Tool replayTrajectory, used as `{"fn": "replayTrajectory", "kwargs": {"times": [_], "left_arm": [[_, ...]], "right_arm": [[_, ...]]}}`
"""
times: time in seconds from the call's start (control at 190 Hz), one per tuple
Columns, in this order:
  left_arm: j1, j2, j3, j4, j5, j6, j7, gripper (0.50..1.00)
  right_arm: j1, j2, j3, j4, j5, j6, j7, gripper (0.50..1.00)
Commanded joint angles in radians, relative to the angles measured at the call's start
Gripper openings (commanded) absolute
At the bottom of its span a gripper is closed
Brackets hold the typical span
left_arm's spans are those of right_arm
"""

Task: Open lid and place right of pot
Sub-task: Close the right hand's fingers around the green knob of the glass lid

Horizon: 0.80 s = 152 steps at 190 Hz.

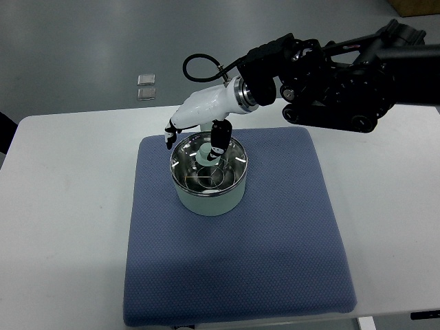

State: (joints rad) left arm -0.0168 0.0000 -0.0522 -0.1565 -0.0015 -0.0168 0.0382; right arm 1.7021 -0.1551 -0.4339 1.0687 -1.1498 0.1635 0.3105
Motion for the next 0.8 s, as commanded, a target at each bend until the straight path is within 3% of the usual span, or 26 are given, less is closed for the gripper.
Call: {"fn": "replayTrajectory", "kwargs": {"times": [0.0,0.797], "left_arm": [[0.000,0.000,0.000,0.000,0.000,0.000,0.000,1.000],[0.000,0.000,0.000,0.000,0.000,0.000,0.000,1.000]], "right_arm": [[-0.002,0.011,-0.005,-0.006,-0.008,-0.013,-0.010,0.754],[-0.047,0.034,-0.048,-0.059,-0.097,-0.048,-0.021,0.733]]}}
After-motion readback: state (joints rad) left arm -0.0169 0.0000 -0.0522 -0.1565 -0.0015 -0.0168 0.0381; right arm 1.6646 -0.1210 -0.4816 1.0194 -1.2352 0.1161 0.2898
